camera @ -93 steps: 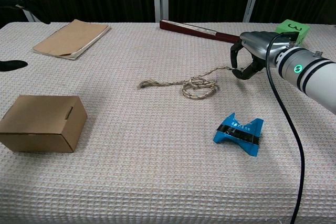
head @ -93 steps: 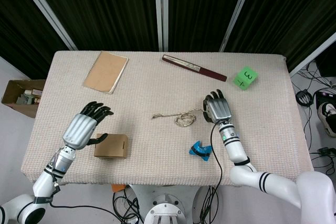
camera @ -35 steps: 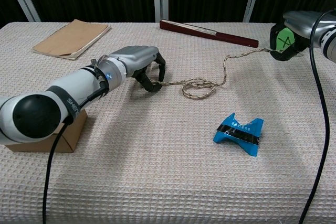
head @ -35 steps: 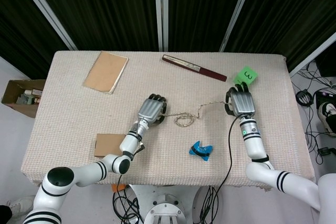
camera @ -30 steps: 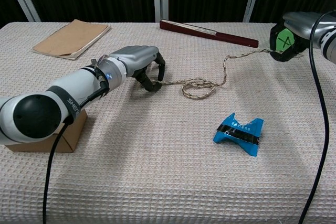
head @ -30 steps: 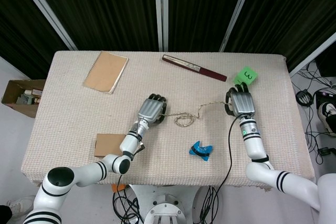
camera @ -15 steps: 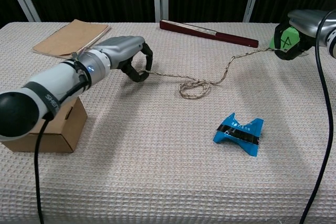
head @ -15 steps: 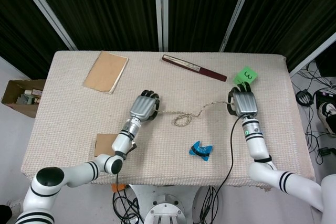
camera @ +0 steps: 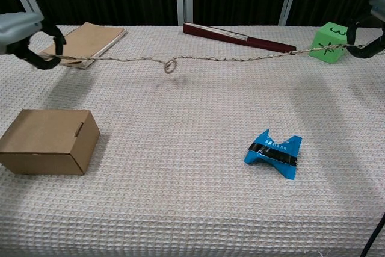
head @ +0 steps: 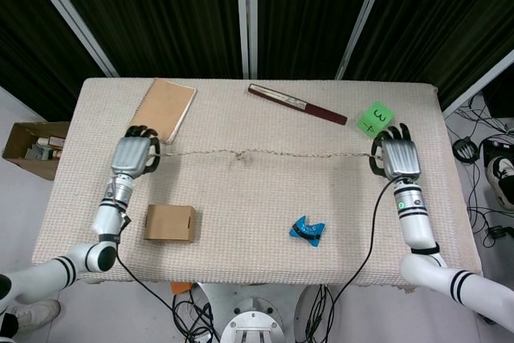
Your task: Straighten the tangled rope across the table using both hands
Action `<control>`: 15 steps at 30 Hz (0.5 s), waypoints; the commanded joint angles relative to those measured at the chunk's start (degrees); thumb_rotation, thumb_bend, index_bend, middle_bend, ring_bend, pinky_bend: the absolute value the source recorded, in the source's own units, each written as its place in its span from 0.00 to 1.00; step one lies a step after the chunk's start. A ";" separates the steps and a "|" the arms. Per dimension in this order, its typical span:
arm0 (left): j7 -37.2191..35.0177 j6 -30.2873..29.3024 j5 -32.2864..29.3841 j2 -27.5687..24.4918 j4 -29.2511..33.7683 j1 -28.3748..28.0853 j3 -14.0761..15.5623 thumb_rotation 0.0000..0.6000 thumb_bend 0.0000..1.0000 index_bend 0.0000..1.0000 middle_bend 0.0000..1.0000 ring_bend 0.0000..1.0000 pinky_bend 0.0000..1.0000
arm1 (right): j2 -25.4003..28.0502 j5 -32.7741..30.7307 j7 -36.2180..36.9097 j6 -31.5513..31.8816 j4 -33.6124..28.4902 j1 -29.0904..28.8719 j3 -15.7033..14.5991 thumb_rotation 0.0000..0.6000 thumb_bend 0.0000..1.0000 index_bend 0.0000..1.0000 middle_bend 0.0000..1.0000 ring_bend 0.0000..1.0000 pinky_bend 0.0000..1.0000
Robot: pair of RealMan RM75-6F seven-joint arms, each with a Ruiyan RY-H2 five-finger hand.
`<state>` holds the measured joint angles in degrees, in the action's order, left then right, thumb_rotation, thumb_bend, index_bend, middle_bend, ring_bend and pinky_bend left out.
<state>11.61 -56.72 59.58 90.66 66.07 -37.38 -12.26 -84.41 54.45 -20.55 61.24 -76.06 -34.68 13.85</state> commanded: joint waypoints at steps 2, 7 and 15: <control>-2.21 0.25 -1.46 -1.91 -1.05 2.05 0.12 1.00 0.57 0.64 0.26 0.13 0.13 | -0.38 0.14 0.48 -0.18 1.50 0.81 -0.88 1.00 0.51 0.66 0.33 0.11 0.08; -3.66 2.04 -1.89 -2.13 -4.19 3.04 0.58 1.00 0.57 0.64 0.26 0.13 0.13 | -1.97 0.43 0.18 -0.72 4.47 1.31 -2.04 1.00 0.51 0.66 0.33 0.11 0.08; -6.35 4.67 -2.18 -0.68 -8.86 3.89 0.68 1.00 0.57 0.64 0.26 0.13 0.13 | -4.55 0.23 0.43 -1.63 9.52 2.35 -2.91 1.00 0.51 0.67 0.33 0.11 0.08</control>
<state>5.70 -52.44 57.27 89.65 57.81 -33.69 -11.68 -88.63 54.73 -20.24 59.80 -66.96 -32.56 11.08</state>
